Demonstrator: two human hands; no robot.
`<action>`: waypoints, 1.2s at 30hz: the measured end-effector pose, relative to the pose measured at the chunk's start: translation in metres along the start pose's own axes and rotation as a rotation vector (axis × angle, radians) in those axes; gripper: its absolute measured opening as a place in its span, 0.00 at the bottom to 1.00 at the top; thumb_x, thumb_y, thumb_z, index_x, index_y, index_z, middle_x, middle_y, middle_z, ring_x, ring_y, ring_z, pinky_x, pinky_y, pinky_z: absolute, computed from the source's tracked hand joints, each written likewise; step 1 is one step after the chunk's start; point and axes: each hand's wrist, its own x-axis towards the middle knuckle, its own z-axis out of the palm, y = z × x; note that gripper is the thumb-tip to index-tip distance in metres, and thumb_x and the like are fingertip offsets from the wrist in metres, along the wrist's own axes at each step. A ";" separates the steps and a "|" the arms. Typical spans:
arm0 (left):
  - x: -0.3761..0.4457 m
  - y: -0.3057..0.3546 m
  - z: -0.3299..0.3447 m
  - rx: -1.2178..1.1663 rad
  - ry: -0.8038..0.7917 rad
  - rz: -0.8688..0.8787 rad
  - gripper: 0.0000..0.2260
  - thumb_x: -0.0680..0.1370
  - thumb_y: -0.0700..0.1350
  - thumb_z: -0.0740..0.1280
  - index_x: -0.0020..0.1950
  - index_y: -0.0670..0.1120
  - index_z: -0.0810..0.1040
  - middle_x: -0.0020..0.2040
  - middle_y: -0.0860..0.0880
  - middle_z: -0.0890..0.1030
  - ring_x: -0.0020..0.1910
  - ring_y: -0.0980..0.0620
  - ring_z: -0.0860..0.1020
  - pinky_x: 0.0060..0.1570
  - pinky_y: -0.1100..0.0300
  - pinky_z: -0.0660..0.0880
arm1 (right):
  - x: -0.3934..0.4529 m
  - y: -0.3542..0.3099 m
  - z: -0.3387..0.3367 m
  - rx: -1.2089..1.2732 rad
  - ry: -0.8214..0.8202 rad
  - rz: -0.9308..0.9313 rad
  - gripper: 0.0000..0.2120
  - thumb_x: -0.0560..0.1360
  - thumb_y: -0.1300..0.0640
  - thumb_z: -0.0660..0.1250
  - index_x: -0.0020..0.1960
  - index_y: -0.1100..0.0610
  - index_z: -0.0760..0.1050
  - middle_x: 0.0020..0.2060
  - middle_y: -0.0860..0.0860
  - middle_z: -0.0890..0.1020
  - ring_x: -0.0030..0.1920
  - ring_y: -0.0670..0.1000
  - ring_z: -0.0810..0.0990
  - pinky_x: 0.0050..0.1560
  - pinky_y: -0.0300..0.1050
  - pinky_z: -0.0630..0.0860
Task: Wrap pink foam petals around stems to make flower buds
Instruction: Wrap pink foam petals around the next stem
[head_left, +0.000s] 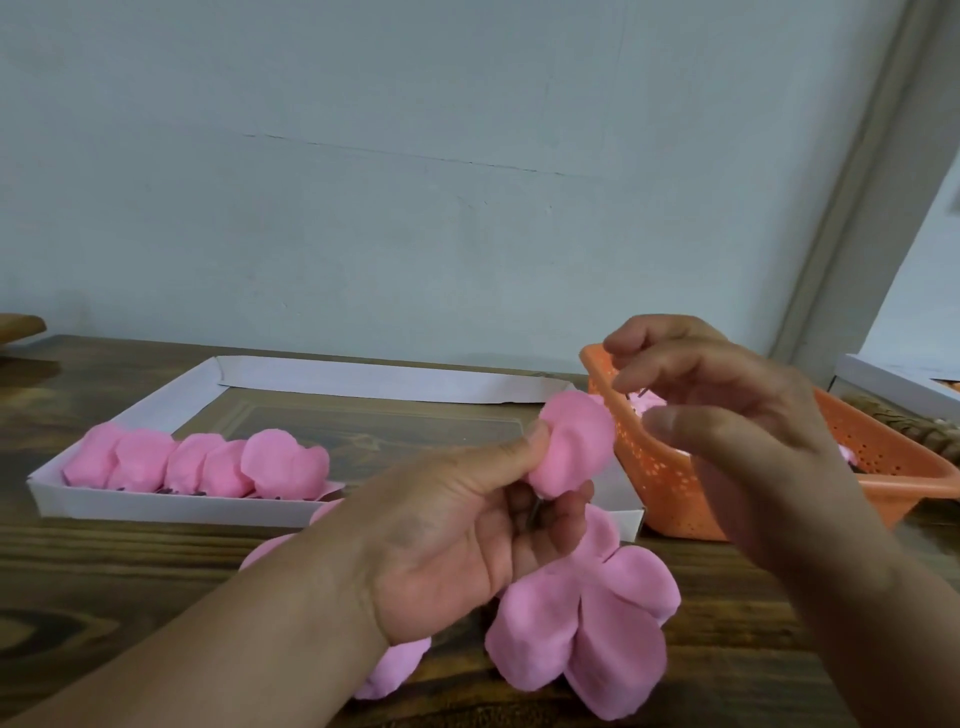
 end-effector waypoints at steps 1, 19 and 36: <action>0.000 0.001 0.000 -0.022 -0.016 -0.010 0.16 0.67 0.43 0.68 0.50 0.34 0.79 0.34 0.42 0.79 0.29 0.51 0.79 0.33 0.61 0.80 | 0.000 -0.001 -0.001 -0.005 -0.030 0.003 0.09 0.62 0.56 0.66 0.40 0.56 0.80 0.53 0.50 0.78 0.59 0.54 0.75 0.58 0.52 0.69; 0.001 0.000 -0.003 -0.103 -0.075 -0.122 0.15 0.66 0.43 0.71 0.48 0.35 0.83 0.43 0.42 0.80 0.32 0.52 0.78 0.34 0.61 0.80 | -0.002 -0.016 0.005 -0.308 -0.277 0.039 0.11 0.65 0.48 0.71 0.37 0.56 0.78 0.57 0.47 0.76 0.62 0.50 0.74 0.60 0.49 0.68; 0.001 -0.003 -0.002 -0.087 -0.077 -0.058 0.17 0.67 0.45 0.71 0.48 0.34 0.83 0.38 0.40 0.79 0.29 0.51 0.78 0.31 0.63 0.79 | 0.000 -0.006 0.018 -0.175 0.050 0.262 0.08 0.64 0.60 0.62 0.28 0.62 0.72 0.40 0.48 0.81 0.44 0.48 0.79 0.44 0.43 0.72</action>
